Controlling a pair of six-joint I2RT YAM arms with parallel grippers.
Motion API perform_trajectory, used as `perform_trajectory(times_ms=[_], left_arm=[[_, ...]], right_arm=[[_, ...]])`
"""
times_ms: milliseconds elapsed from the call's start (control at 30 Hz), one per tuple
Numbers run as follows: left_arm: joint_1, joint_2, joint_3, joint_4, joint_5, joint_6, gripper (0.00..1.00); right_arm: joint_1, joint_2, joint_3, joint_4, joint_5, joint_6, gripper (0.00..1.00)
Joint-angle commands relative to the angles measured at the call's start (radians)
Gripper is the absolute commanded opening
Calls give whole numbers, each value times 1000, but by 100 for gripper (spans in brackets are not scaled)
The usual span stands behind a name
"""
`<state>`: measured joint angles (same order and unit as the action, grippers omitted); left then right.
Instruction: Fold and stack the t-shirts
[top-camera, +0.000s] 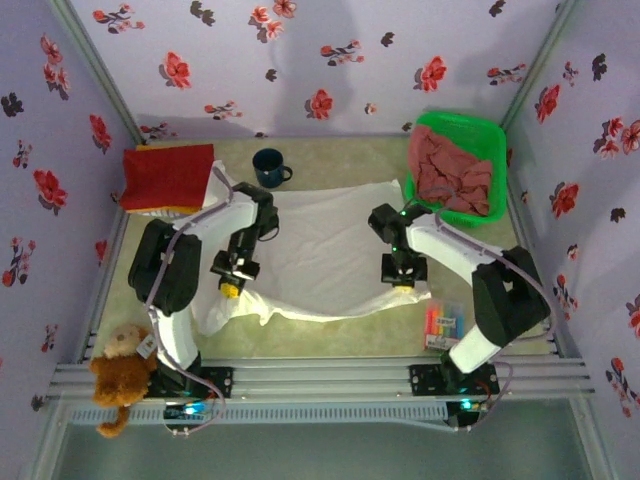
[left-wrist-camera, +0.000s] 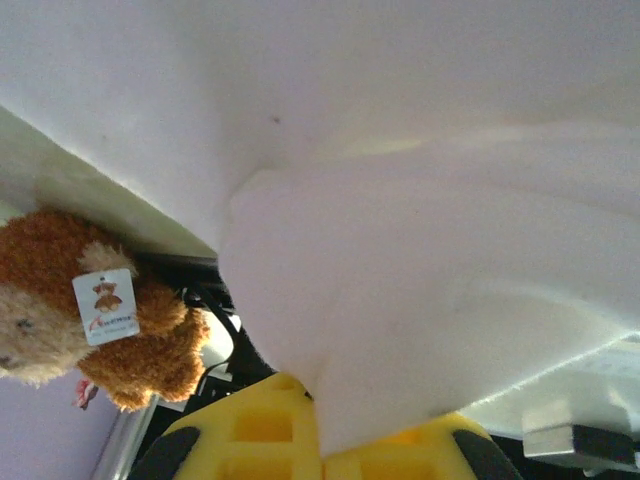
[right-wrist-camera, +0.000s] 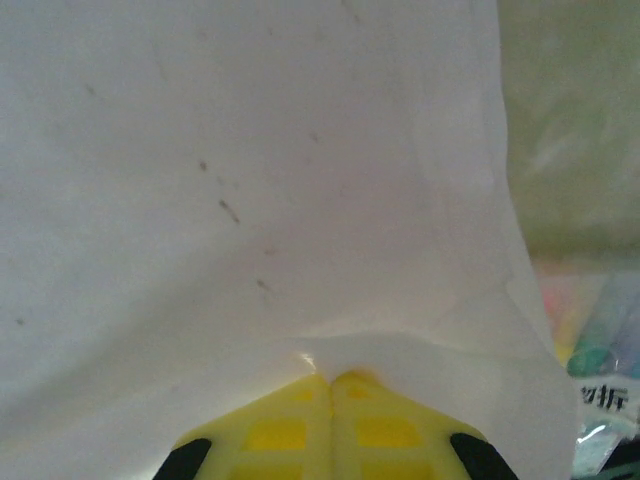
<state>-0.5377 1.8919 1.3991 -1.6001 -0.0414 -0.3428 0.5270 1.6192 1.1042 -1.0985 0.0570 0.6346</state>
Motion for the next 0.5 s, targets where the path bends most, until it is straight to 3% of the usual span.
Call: perform_trajectory(times_ms=[0, 233, 367, 467], left_arm=[[38, 46, 58, -50, 42, 84, 0], [104, 150, 107, -70, 109, 110, 0], [165, 171, 106, -75, 98, 106, 0], [218, 183, 144, -82, 60, 93, 0]], right_arm=[[-35, 68, 78, -17, 31, -82, 0], [-64, 157, 165, 9, 48, -159, 1], [-88, 189, 227, -1, 43, -188, 17], [-95, 193, 244, 0, 42, -196, 44]])
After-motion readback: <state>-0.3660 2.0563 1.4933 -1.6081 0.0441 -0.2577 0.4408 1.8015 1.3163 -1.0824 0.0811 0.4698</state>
